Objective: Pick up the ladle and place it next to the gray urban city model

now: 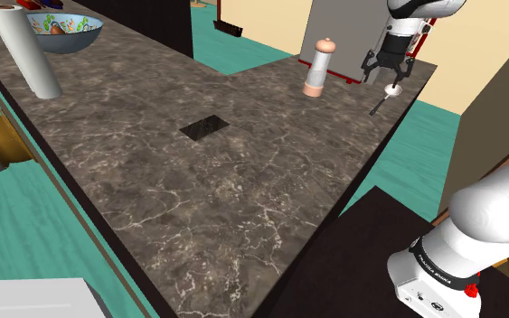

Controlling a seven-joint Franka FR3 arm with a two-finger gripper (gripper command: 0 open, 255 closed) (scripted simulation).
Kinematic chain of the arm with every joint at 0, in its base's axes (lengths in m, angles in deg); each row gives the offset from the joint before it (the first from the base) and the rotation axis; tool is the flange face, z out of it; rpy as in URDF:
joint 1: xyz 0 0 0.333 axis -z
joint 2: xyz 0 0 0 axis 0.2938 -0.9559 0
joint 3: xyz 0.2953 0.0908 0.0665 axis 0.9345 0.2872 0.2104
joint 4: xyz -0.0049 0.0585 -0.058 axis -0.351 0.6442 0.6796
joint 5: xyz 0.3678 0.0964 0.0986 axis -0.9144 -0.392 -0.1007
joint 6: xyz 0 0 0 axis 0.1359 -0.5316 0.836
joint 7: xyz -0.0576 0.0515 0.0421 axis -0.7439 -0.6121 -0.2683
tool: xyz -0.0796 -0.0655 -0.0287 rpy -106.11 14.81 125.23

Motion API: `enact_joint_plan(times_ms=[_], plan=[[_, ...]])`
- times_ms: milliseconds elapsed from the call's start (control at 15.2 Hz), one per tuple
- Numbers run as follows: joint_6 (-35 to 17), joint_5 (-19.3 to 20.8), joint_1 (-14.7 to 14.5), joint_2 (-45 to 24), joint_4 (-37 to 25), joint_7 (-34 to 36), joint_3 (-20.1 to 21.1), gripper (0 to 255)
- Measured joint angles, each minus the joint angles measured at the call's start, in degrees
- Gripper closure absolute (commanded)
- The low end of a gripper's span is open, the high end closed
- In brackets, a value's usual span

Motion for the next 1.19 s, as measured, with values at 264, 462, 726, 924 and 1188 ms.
enact_joint_plan(times_ms=[264, 462, 726, 924, 1188], plan=[[0.40, 0.66, 2.13, -2.53, -1.98, 4.91, -1.81, 0], [-1.41, 0.79, 2.67, -2.78, -1.46, 5.36, -2.19, 0], [-4.42, 0.87, 3.10, -3.85, 1.26, 5.65, -2.54, 0], [-5.54, 0.84, 3.16, -4.06, 1.63, 5.62, -2.53, 0], [-5.59, 0.87, 3.28, -4.33, 2.36, 5.70, -2.61, 0]])
